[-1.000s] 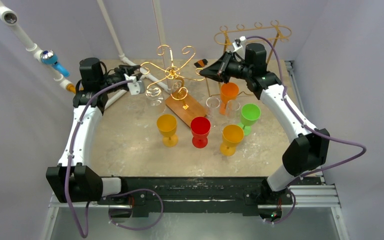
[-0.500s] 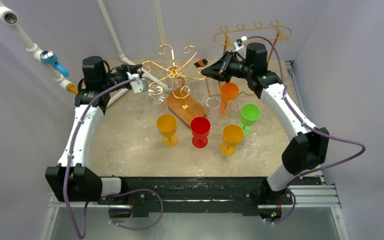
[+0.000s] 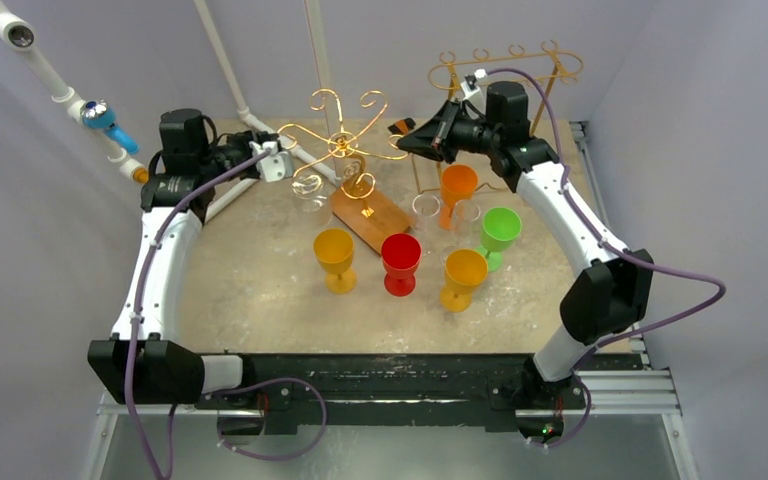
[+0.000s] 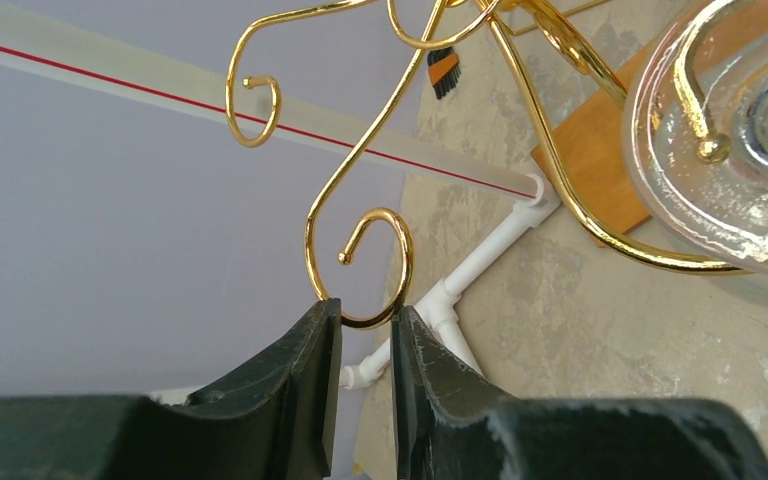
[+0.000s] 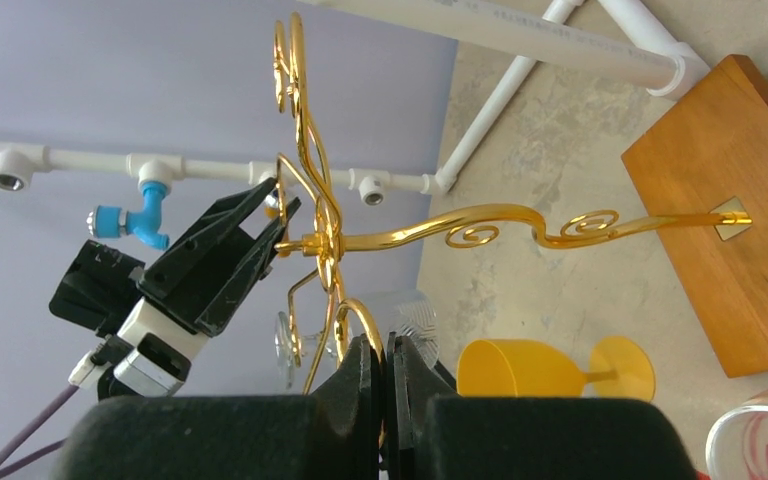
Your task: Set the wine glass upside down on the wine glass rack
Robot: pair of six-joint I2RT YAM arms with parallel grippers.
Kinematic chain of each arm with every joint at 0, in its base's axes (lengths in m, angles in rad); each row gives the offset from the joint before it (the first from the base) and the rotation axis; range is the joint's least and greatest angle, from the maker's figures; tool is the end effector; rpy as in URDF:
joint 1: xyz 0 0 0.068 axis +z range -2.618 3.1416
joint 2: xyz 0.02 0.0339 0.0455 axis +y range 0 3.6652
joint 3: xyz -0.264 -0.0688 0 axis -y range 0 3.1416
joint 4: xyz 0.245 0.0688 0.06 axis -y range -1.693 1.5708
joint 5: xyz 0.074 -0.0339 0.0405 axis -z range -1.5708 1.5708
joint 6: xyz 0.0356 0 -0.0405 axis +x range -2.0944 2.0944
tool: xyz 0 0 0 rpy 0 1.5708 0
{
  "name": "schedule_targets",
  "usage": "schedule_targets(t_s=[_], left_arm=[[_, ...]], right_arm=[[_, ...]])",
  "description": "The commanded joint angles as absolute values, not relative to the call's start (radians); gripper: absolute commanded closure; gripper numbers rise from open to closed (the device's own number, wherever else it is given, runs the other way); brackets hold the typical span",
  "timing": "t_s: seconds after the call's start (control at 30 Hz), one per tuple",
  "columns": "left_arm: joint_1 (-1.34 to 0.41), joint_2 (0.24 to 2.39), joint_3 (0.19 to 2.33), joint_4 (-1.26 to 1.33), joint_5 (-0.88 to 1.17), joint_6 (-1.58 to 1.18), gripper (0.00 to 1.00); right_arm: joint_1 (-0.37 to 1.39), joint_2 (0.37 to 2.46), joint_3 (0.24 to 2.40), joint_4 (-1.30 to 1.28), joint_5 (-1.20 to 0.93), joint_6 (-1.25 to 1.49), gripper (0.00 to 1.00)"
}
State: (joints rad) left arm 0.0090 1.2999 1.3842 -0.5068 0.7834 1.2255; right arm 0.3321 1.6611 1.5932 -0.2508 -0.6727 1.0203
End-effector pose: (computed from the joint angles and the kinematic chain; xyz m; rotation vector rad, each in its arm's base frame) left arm 0.2791 -0.0226 0.4076 1.4255 1.2043 0.0677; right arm 0.3605 0.1478 0.3878 0.2054 2.1229 1.4996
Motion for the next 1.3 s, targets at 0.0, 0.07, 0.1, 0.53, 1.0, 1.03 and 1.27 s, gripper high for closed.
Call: schedule_targets(t_s=[0.0,0.07,0.1,0.53,1.0,1.03,1.27], left_arm=[[-0.034,1.214,1.447,-0.541,0.965,1.206,0.98],[-0.034,1.203,1.447,-0.537,0.974,1.189,0.98],[-0.034,1.199,1.447,-0.530,0.979,1.175,0.98],[-0.033,1.287,1.485,-0.634,0.893,1.333,0.68],[0.000,1.287,1.624,-0.649,0.932,1.231,0.47],[0.000,1.287,1.624,-0.687,0.923,1.274,0.47],[0.000,1.334,1.599,-0.926,0.849,1.553,0.52]], right_arm=[[0.423,1.742,1.549,-0.365,-0.625,0.984,1.00],[0.425,1.754,1.550,-0.366,-0.629,0.985,1.00],[0.425,1.763,1.552,-0.368,-0.633,0.983,1.00],[0.405,1.786,1.531,-0.339,-0.649,0.994,1.00],[0.344,1.802,1.513,-0.320,-0.648,0.994,1.00],[0.342,1.801,1.510,-0.318,-0.650,0.994,1.00],[0.332,1.801,1.511,-0.317,-0.652,0.991,1.00]])
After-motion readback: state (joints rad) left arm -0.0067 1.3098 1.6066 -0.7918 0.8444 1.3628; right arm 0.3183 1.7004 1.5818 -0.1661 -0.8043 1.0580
